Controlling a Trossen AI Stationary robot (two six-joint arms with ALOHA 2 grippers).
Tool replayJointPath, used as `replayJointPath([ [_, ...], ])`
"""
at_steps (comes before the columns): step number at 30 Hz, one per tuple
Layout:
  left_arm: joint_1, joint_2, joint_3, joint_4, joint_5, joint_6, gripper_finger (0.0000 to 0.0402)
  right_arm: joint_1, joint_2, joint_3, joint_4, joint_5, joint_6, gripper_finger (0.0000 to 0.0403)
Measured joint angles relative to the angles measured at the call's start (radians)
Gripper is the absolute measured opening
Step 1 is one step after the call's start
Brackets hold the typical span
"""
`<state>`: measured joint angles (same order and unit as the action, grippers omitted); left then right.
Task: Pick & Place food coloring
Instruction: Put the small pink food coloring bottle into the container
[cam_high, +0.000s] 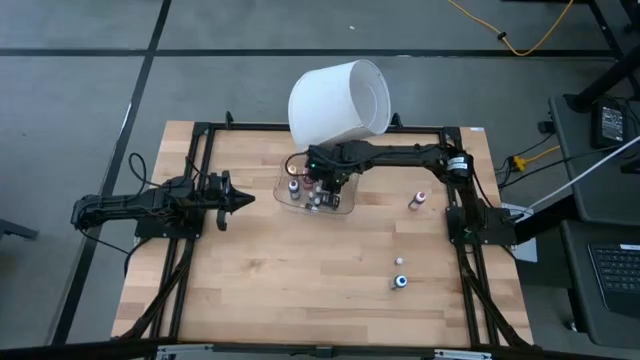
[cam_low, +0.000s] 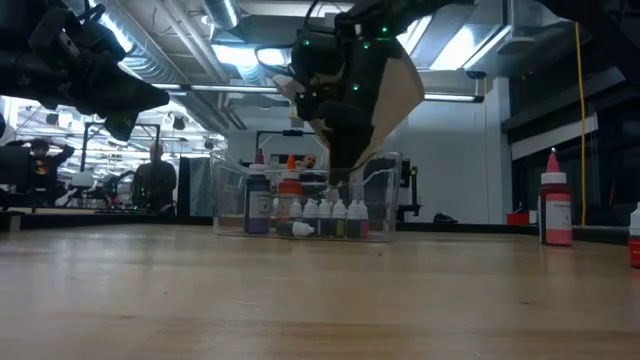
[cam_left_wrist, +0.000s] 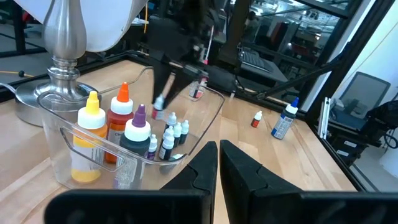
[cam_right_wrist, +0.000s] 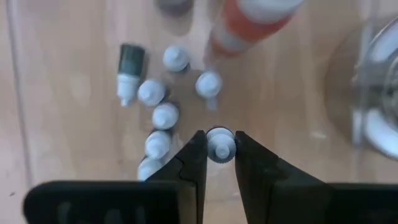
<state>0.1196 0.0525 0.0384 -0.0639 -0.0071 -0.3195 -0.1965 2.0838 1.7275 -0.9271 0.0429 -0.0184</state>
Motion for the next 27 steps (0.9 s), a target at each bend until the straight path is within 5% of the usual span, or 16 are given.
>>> replayJointPath([
  [27, 0.000, 0.000, 0.000, 0.000, 0.000, 0.000, 0.0015, -0.021, 0.007, -0.148, 0.267, -0.045, 0.013, 0.0074],
])
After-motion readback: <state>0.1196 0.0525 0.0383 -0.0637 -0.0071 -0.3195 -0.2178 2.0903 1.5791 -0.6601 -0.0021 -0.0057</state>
